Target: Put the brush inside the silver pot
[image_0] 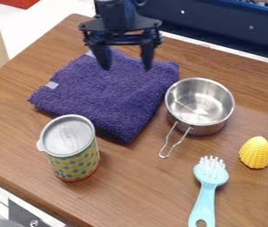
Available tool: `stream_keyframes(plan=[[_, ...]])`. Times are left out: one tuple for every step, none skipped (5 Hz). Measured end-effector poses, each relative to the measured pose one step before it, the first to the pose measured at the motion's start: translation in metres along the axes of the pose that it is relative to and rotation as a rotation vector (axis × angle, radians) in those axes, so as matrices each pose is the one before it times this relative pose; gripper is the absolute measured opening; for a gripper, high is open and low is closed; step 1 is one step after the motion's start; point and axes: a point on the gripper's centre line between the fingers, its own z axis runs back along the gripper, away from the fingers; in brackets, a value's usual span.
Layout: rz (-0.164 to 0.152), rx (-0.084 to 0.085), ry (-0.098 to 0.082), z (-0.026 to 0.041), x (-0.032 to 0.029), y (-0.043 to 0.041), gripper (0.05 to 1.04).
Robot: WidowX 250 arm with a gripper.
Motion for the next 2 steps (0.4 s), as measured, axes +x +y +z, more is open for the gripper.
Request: stream_keyframes(plan=[[-0.0404,-0.0691,0.0291,0.01167,-0.03120,-0.03677,0.999],[-0.0114,-0.0252,0.0226,-0.00570,-0.03358,-0.03508,0.999]])
